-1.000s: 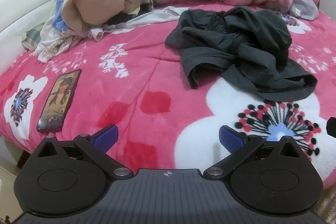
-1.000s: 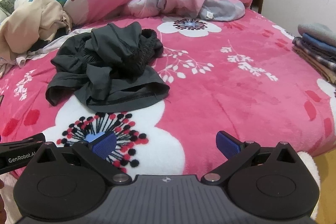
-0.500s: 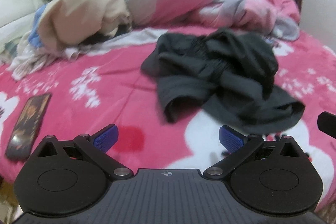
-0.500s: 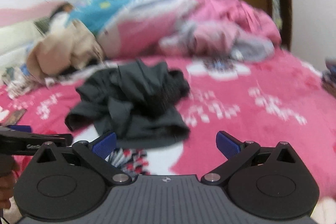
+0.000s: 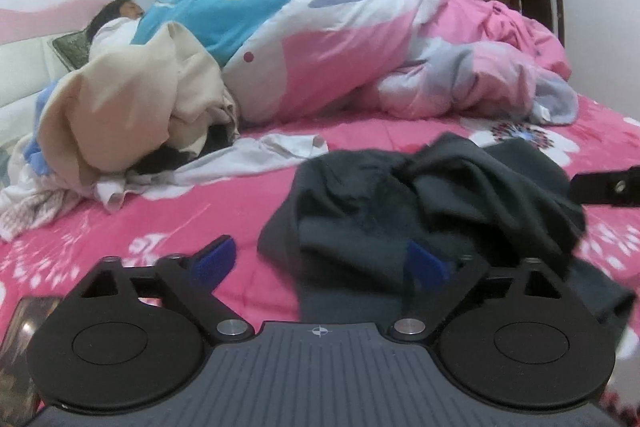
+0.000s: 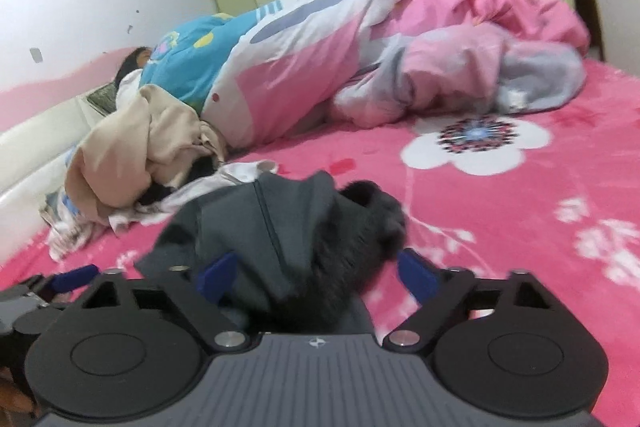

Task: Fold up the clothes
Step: 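Grasp the garment's elastic waistband with the left gripper while the right gripper grasps it too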

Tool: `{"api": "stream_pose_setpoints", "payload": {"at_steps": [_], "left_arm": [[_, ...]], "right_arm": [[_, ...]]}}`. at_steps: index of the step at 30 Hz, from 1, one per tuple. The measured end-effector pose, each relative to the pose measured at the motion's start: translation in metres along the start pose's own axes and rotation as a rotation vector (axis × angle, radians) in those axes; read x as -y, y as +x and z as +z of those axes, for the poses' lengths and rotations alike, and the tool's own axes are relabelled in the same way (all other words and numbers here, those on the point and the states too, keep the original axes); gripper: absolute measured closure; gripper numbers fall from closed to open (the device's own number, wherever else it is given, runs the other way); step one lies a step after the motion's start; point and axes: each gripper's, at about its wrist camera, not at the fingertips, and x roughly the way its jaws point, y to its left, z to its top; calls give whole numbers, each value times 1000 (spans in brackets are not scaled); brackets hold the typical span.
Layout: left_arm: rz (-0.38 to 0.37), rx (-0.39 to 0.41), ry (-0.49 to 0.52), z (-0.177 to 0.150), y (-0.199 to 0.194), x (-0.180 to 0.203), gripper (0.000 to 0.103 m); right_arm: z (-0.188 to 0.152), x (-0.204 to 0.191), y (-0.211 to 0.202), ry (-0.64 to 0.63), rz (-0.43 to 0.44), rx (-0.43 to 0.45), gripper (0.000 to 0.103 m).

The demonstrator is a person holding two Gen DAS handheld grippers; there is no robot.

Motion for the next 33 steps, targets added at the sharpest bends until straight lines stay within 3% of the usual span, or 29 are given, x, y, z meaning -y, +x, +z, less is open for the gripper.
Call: {"api": "stream_pose_setpoints", "payload": {"at_steps": [2,4,6,9,16,20,28,30,32,33], "left_arm": [[-2,-22,-1,5,17,-2,34],[-20,-46,-4,7,27,-1,48],[-51,-56,-9,10,31,-1,49],[-94,-26,-5,15,27,4,49],[-204,-5,-10,34,31,20,43],[-219,-14,42,43,43,35,40],[-178,-209,56,59,94,44,51],[-161,-264,50,60,107,45,63],[-155,-315,17,60,117,44,90],[-145,-323,-2,61,117,43,94]], "right_arm": [[3,0,22,1,31,-44,24],[2,-1,44,-10,37,-98,39],[2,2,50,-1,38,-103,70],[5,8,40,8,27,-51,87],[5,21,-3,-23,5,49,93],[-6,20,-3,-48,35,25,93],[-18,14,10,-49,68,36,93],[-20,17,9,-33,70,38,93],[-20,20,7,-11,75,39,93],[-20,22,7,-6,76,40,93]]}}
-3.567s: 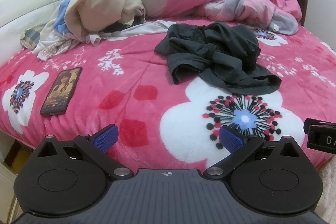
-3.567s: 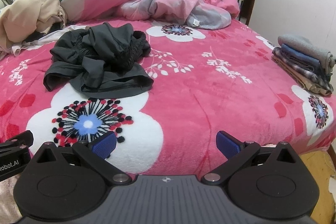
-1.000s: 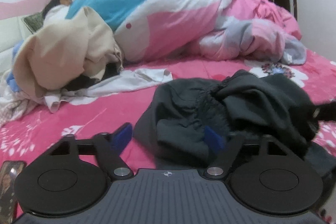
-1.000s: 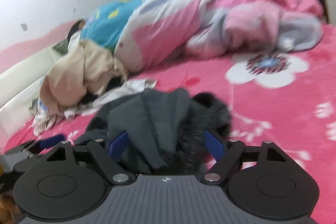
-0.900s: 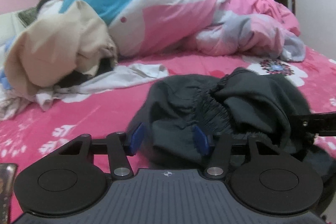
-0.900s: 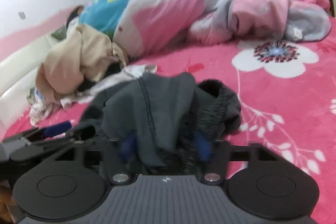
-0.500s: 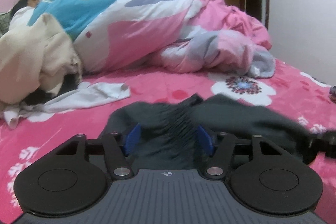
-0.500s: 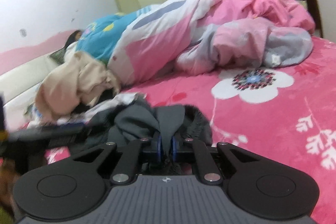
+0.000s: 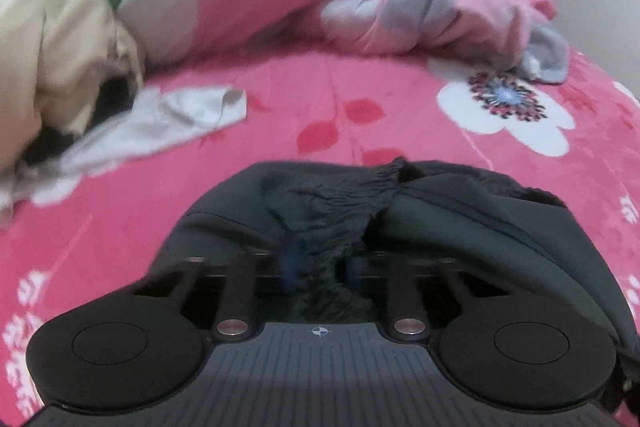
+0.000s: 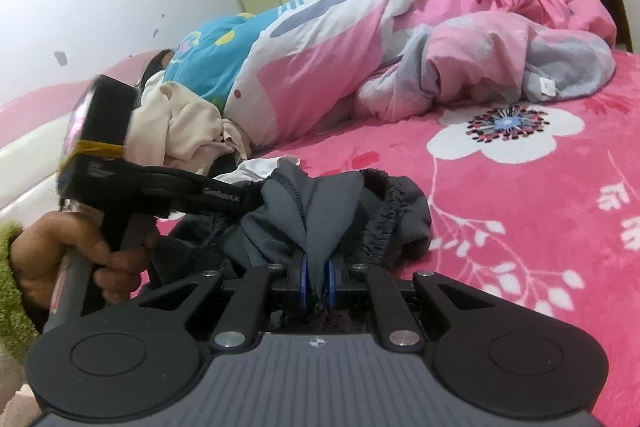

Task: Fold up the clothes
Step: 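Grasp the garment's elastic waistband with the left gripper while the right gripper grasps it too, then lift the dark grey garment with both grippers and shake it out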

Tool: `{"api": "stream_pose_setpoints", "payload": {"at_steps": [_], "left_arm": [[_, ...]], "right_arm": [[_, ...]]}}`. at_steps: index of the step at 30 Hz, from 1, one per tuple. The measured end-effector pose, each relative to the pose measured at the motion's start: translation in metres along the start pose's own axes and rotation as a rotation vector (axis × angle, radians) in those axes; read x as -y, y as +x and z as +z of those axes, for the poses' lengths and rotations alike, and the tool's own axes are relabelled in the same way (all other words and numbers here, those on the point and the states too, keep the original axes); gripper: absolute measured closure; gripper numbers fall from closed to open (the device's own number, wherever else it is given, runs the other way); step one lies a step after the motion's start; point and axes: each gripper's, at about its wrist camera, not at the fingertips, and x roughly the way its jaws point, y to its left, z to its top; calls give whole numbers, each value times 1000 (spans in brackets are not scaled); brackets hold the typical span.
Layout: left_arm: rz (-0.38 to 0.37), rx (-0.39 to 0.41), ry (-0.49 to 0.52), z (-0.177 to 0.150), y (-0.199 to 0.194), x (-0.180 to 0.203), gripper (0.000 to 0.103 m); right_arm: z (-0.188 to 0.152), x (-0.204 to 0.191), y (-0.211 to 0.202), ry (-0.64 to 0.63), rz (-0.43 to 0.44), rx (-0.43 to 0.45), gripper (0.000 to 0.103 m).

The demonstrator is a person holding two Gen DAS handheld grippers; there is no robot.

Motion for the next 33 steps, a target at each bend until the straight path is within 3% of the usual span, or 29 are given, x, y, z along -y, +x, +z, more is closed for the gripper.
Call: {"api": "stream_pose_setpoints", "payload": {"at_steps": [3,9,15,18,21,24,28,31,33], "left_arm": [[21,38,-46,-2,-14,-1,100],[-56,280,-69,-29,-111,-2,100],[-164,455,-104,-75,-196,-30,100],[-215,530,-118,-100,-228,-39,100],[-244,573,-153,-119,-253,-47,100],[-233,578,-201,-134,-268,-56,100],[-169,501,-274,-140,-254,-71,100],[-123,461,-334,-139,-235,-88,100],[-90,452,-358,-136,-226,-96,100]], "right_arm": [[1,0,-5,-5,-9,12,93],[9,-14,-39,-46,8,82,93],[16,-56,-70,-120,193,123,93],[17,-86,-68,-188,292,81,93],[16,-116,-50,-248,316,16,93],[17,-130,-24,-244,206,-19,93],[13,-140,-7,-259,-85,-1,91],[-7,-156,-10,-424,-215,-23,84],[-30,-161,-19,-543,-255,-57,69]]}}
